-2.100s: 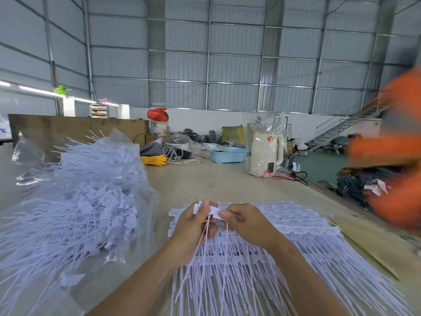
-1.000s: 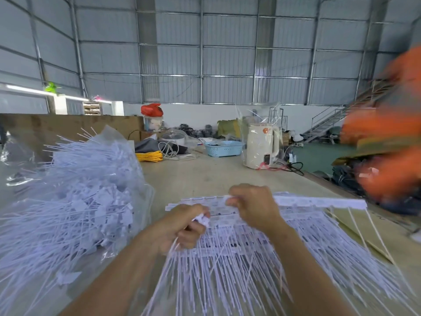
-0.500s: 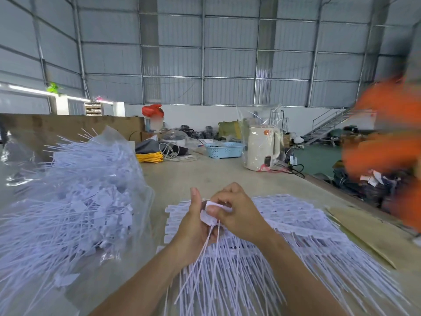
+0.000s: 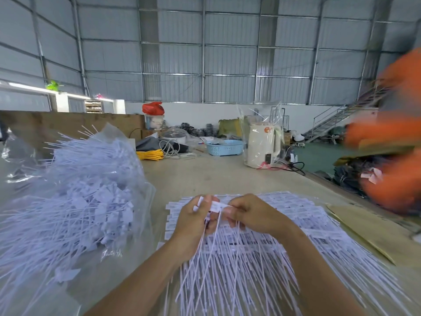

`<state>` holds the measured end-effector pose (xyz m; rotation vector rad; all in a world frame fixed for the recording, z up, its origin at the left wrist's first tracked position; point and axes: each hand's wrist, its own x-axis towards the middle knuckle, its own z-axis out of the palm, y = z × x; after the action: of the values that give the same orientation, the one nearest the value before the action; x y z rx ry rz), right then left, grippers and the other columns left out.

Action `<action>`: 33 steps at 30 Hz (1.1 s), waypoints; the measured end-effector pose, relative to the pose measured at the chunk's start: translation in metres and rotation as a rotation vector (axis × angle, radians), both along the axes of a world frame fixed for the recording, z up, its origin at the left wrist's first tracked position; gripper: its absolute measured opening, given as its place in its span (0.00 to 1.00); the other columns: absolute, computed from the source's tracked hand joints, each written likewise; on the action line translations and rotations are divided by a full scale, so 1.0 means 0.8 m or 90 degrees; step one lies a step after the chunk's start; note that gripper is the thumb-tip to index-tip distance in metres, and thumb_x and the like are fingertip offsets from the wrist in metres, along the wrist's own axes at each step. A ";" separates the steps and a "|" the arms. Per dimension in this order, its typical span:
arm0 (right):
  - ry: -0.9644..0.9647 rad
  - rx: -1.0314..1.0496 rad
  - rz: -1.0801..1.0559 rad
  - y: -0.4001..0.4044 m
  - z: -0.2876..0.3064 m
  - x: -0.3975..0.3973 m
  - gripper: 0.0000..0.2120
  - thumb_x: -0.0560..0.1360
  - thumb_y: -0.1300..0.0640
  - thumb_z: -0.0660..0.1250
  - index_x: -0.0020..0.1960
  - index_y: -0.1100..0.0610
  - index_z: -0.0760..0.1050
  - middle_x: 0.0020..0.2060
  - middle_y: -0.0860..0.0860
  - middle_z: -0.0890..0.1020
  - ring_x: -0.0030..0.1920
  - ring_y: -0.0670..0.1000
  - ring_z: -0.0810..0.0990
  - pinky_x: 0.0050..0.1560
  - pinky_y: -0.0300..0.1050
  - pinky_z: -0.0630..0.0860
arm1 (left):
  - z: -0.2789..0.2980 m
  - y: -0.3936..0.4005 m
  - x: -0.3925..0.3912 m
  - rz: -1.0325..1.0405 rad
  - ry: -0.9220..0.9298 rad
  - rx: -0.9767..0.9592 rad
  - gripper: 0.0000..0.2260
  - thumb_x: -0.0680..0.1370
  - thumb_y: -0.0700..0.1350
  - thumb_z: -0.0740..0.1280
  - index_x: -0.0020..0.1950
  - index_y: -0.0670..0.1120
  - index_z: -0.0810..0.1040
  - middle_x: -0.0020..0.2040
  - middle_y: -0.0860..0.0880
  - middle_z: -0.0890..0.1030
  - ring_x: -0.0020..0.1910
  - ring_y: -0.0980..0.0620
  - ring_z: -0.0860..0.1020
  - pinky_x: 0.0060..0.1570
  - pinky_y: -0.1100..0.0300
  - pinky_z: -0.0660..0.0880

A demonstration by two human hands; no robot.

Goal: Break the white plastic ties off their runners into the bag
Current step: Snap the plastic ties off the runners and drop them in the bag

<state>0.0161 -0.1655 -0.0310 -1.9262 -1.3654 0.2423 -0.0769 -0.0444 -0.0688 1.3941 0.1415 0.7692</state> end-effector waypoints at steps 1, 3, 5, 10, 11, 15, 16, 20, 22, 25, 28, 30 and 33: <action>-0.022 0.018 -0.006 0.001 0.001 0.000 0.19 0.79 0.60 0.62 0.29 0.54 0.71 0.26 0.48 0.73 0.26 0.42 0.69 0.32 0.35 0.66 | 0.000 0.000 0.000 0.012 0.004 0.007 0.12 0.81 0.45 0.59 0.45 0.39 0.75 0.23 0.50 0.70 0.20 0.55 0.65 0.21 0.65 0.62; -0.044 0.069 -0.014 0.003 0.003 0.000 0.20 0.78 0.62 0.63 0.27 0.53 0.70 0.24 0.46 0.70 0.24 0.40 0.67 0.31 0.32 0.63 | 0.000 -0.001 -0.001 0.005 0.033 0.021 0.12 0.80 0.49 0.61 0.44 0.41 0.76 0.26 0.51 0.74 0.23 0.55 0.70 0.24 0.63 0.66; -0.057 0.083 -0.008 0.006 0.002 0.000 0.19 0.77 0.62 0.64 0.28 0.52 0.71 0.25 0.45 0.72 0.25 0.40 0.69 0.32 0.33 0.64 | -0.001 -0.004 -0.002 -0.031 0.067 0.036 0.11 0.79 0.50 0.63 0.44 0.44 0.76 0.28 0.50 0.77 0.26 0.54 0.75 0.27 0.62 0.72; -0.090 0.065 -0.004 0.010 -0.001 -0.002 0.16 0.76 0.60 0.65 0.29 0.57 0.74 0.25 0.48 0.73 0.25 0.41 0.70 0.31 0.33 0.64 | -0.002 -0.006 -0.001 0.002 0.100 0.073 0.12 0.81 0.50 0.59 0.42 0.44 0.72 0.27 0.50 0.69 0.21 0.54 0.66 0.23 0.64 0.63; -0.100 0.067 -0.006 0.011 -0.002 -0.002 0.16 0.76 0.60 0.66 0.30 0.59 0.75 0.26 0.49 0.73 0.25 0.41 0.69 0.31 0.34 0.65 | -0.001 -0.005 -0.001 0.007 0.106 0.068 0.12 0.81 0.49 0.59 0.41 0.45 0.72 0.27 0.49 0.68 0.20 0.54 0.64 0.22 0.65 0.61; -0.206 0.032 -0.020 0.016 -0.011 0.003 0.16 0.76 0.59 0.65 0.30 0.61 0.71 0.25 0.52 0.70 0.29 0.46 0.66 0.35 0.44 0.64 | 0.005 -0.002 -0.001 0.032 0.182 0.072 0.12 0.81 0.48 0.61 0.38 0.49 0.73 0.23 0.52 0.69 0.19 0.56 0.64 0.21 0.68 0.60; -0.258 0.002 -0.040 0.016 -0.013 0.006 0.15 0.76 0.57 0.65 0.31 0.58 0.71 0.25 0.49 0.69 0.30 0.47 0.67 0.36 0.45 0.63 | 0.005 0.000 -0.004 0.036 0.217 0.087 0.13 0.80 0.47 0.62 0.36 0.49 0.72 0.23 0.51 0.69 0.18 0.55 0.64 0.21 0.68 0.59; -0.319 0.020 -0.205 -0.004 -0.016 0.035 0.16 0.77 0.54 0.65 0.32 0.50 0.67 0.26 0.46 0.71 0.34 0.53 0.71 0.37 0.47 0.67 | 0.015 -0.007 -0.020 -0.104 0.334 0.062 0.15 0.80 0.47 0.62 0.33 0.49 0.68 0.23 0.51 0.66 0.16 0.57 0.61 0.20 0.73 0.55; -0.280 0.073 -0.245 -0.012 -0.018 0.045 0.18 0.76 0.58 0.66 0.29 0.51 0.65 0.24 0.50 0.70 0.30 0.55 0.71 0.34 0.48 0.67 | 0.040 -0.014 -0.028 -0.188 0.194 -0.057 0.14 0.81 0.47 0.61 0.35 0.50 0.66 0.23 0.53 0.65 0.16 0.59 0.59 0.20 0.73 0.54; -0.256 0.065 -0.220 -0.007 -0.021 0.041 0.18 0.76 0.58 0.66 0.29 0.55 0.66 0.24 0.53 0.71 0.29 0.55 0.72 0.33 0.47 0.65 | 0.103 -0.020 -0.053 -0.210 -0.111 -0.130 0.11 0.80 0.51 0.58 0.40 0.48 0.69 0.25 0.53 0.69 0.17 0.60 0.60 0.19 0.72 0.56; -0.244 0.029 -0.196 0.002 -0.019 0.032 0.19 0.77 0.56 0.65 0.29 0.48 0.63 0.24 0.48 0.70 0.30 0.48 0.72 0.36 0.48 0.68 | 0.151 0.005 -0.097 -0.064 -0.269 0.010 0.11 0.78 0.53 0.58 0.43 0.48 0.73 0.27 0.52 0.72 0.19 0.60 0.63 0.20 0.71 0.57; -0.249 0.032 -0.193 0.003 -0.016 0.030 0.19 0.77 0.56 0.65 0.29 0.48 0.64 0.25 0.48 0.70 0.31 0.49 0.72 0.38 0.48 0.69 | 0.163 0.035 -0.123 0.131 -0.176 0.167 0.10 0.78 0.51 0.63 0.41 0.48 0.75 0.28 0.51 0.73 0.19 0.60 0.65 0.21 0.70 0.60; -0.237 0.048 -0.191 0.001 -0.015 0.028 0.19 0.77 0.56 0.65 0.29 0.49 0.64 0.25 0.48 0.70 0.31 0.51 0.72 0.38 0.48 0.69 | 0.148 0.096 -0.137 0.387 0.231 0.437 0.13 0.79 0.51 0.64 0.44 0.42 0.79 0.36 0.47 0.80 0.28 0.56 0.73 0.29 0.65 0.67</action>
<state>0.0383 -0.1648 -0.0426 -2.1507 -1.2648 -0.3235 -0.1864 0.0325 0.0499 2.1865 0.6553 1.1150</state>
